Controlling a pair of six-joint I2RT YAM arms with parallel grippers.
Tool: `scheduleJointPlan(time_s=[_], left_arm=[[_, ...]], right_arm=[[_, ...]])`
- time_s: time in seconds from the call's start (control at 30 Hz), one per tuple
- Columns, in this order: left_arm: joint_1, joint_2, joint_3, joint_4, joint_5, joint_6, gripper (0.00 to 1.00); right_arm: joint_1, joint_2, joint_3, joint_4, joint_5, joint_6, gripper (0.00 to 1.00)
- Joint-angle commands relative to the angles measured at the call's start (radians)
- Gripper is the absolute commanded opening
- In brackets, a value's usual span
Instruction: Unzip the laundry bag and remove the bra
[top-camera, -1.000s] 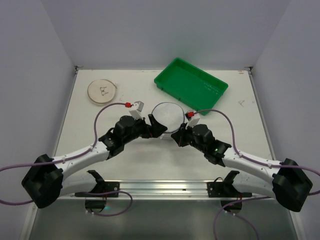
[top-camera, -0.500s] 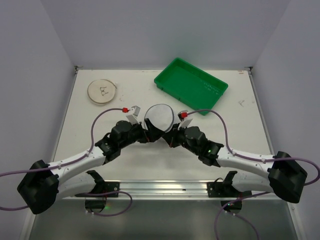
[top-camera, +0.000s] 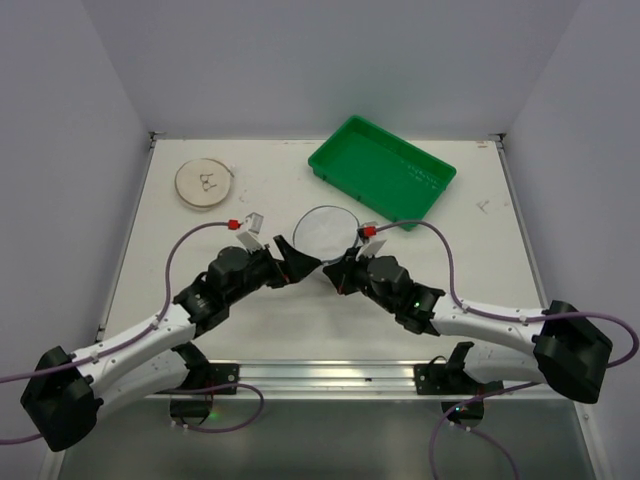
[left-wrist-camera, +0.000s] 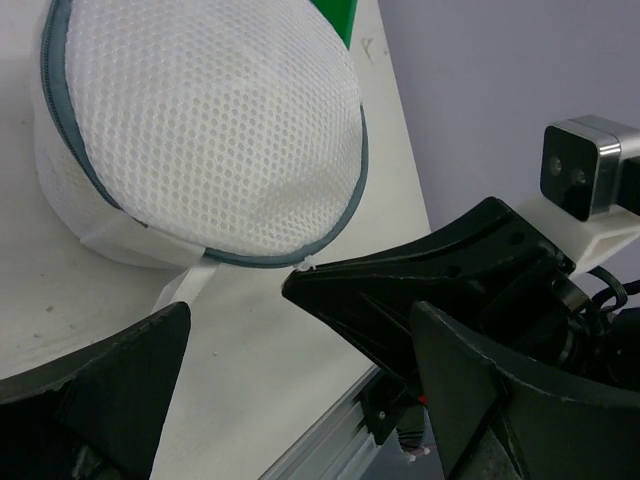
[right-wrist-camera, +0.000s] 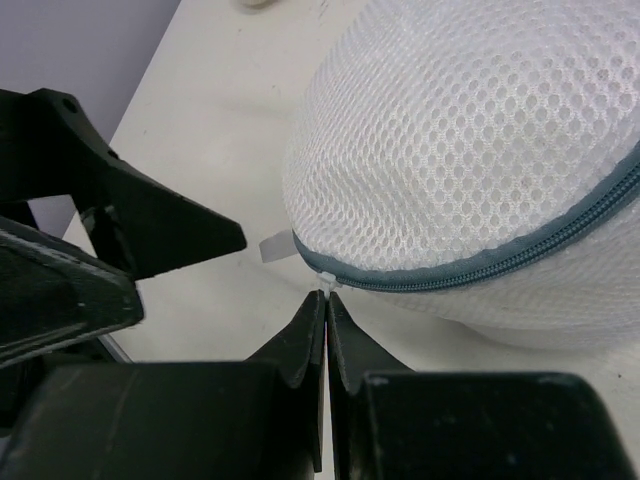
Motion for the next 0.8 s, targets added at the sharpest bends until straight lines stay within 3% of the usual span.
scheduleJointPlan(time_s=[0.0,0.07,0.23,0.57,0.77], left_arm=[[0.004,-0.048,0.039,-0.08,-0.036,0.025,0.94],[0.004,-0.063,-0.005,-0.088,-0.049,-0.035,0.94],[0.004,-0.016,-0.099,0.098,0.034,-0.248,0.92],[0.007,0.165,-0.032,0.19,0.001,-0.296,0.87],[0.008,0.141,-0.028,0.165,-0.081,-0.284,0.82]], right_arm=[[0.005,-0.041,-0.02,0.057,0.079,0.027,0.0],[0.005,-0.061,-0.034,0.058,0.097,0.04,0.0],[0.012,-0.051,-0.049,0.11,0.077,0.054,0.0],[0.076,0.028,-0.052,0.182,0.079,0.052,0.0],[0.114,0.041,-0.068,0.185,0.108,0.047,0.0]])
